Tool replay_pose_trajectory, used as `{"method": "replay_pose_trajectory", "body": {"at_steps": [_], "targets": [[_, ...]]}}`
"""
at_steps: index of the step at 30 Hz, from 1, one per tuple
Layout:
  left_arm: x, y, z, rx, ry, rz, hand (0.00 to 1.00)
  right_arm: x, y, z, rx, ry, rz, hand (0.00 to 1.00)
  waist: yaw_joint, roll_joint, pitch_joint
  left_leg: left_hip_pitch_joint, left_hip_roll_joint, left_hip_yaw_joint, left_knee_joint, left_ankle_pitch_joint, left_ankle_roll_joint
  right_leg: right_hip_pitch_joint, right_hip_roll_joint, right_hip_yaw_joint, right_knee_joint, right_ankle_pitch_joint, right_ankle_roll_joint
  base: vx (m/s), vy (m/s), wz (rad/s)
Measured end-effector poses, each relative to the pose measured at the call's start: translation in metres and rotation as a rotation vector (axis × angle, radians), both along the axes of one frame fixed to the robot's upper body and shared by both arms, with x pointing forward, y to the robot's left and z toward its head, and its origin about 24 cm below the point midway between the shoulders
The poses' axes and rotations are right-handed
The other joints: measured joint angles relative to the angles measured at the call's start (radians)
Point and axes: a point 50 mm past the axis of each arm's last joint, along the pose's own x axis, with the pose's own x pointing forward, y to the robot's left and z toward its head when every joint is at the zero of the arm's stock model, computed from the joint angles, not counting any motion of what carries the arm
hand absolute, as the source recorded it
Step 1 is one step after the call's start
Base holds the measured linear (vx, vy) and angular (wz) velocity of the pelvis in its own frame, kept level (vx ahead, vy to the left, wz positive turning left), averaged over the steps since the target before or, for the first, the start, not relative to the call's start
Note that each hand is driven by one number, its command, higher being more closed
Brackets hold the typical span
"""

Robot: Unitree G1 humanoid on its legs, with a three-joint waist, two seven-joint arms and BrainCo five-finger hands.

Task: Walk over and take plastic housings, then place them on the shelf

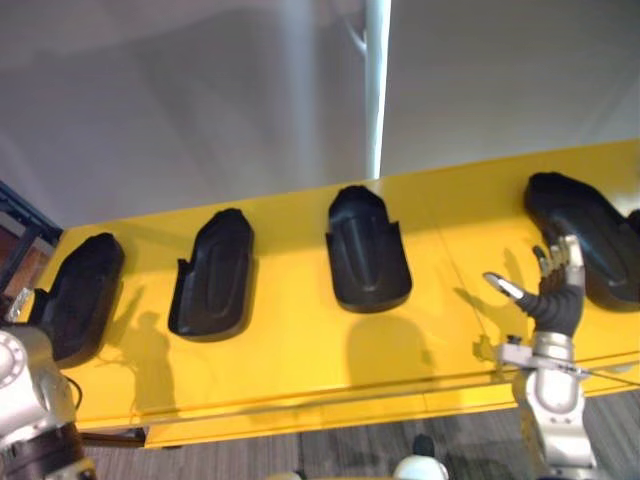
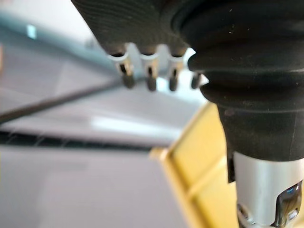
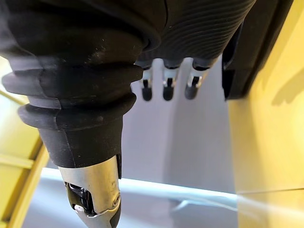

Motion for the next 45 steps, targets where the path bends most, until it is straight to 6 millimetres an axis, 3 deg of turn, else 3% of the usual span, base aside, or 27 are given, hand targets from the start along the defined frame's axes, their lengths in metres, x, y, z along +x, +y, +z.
{"method": "replay_pose_trajectory", "body": {"at_steps": [4,13,25,32,45], "targets": [[0.002,0.001,-0.016,-0.039,0.061,-0.189,0.00,-0.001,0.001,-0.002,0.018,0.000,-0.009,0.00,0.009,-0.013,-0.023,0.000,0.003,0.000,0.000,0.001,-0.001,0.000,0.003,0.000,0.000,0.000,0.000,0.00,0.000,0.00],[0.001,0.015,-0.068,-0.190,0.325,-0.367,0.00,-0.001,-0.002,-0.008,0.018,0.022,-0.041,0.00,0.033,-0.033,-0.057,-0.001,0.003,0.001,-0.001,0.001,-0.002,0.000,0.003,-0.001,-0.001,0.001,-0.001,0.00,0.000,0.00],[0.004,0.030,-0.078,-0.138,0.552,-0.557,0.00,0.000,-0.004,-0.006,0.009,0.027,-0.037,0.00,0.050,-0.033,-0.057,-0.003,0.002,-0.001,-0.004,0.002,-0.003,-0.001,0.000,-0.009,-0.001,0.001,-0.001,0.00,0.000,0.00],[0.004,0.032,-0.096,-0.184,0.671,-0.622,0.00,0.001,-0.006,-0.006,-0.011,0.036,-0.031,0.00,0.049,-0.033,-0.058,-0.004,0.002,-0.001,-0.004,0.002,-0.003,-0.002,0.000,-0.009,-0.001,0.001,-0.001,0.00,0.000,0.00],[0.017,0.013,-0.101,-0.117,0.680,-0.819,0.00,0.002,-0.007,-0.005,-0.011,0.042,-0.018,0.00,0.047,-0.013,-0.071,-0.004,0.002,0.002,-0.004,0.002,-0.003,-0.004,0.000,-0.006,-0.001,0.001,-0.001,0.00,0.000,0.00]]}}
